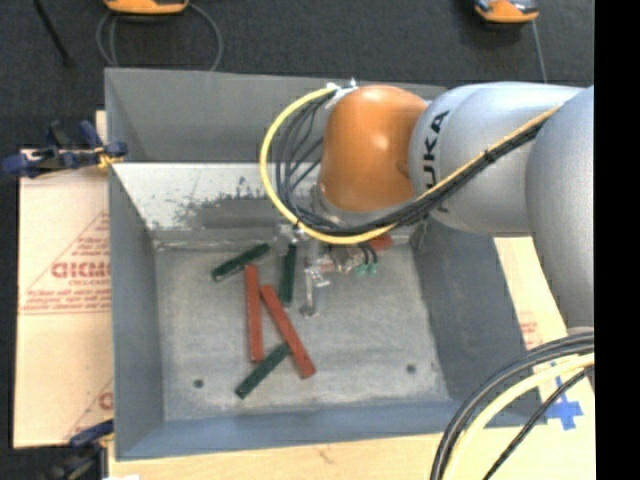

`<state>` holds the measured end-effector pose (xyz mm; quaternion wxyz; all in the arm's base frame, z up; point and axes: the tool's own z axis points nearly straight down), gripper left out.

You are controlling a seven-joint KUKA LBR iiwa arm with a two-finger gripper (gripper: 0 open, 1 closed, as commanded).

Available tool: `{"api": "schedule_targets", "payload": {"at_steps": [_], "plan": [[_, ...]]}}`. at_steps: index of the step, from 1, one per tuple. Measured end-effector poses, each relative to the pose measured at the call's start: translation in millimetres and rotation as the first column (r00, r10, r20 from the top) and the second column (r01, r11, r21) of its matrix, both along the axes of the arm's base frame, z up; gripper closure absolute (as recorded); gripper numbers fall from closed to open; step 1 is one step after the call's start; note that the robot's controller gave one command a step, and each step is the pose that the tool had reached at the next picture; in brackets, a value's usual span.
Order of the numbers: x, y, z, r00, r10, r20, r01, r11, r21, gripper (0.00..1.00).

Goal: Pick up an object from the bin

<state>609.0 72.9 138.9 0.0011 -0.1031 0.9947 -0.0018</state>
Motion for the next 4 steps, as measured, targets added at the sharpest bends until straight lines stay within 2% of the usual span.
{"api": "schedule_targets", "payload": {"at_steps": [1, 2, 3, 4], "plan": [[46.4, -19, -67, 0.908, 0.418, 0.007, -0.418, 0.908, 0.001, 0.00], [46.8, -18, -65, 0.910, 0.414, 0.010, -0.414, 0.910, 0.003, 1.00], [31.9, -37, 91, 0.662, 0.750, 0.005, -0.750, 0.662, -0.004, 1.00], [30.7, 24, 45, 0.487, 0.873, 0.000, -0.873, 0.487, 0.005, 1.00]]}}
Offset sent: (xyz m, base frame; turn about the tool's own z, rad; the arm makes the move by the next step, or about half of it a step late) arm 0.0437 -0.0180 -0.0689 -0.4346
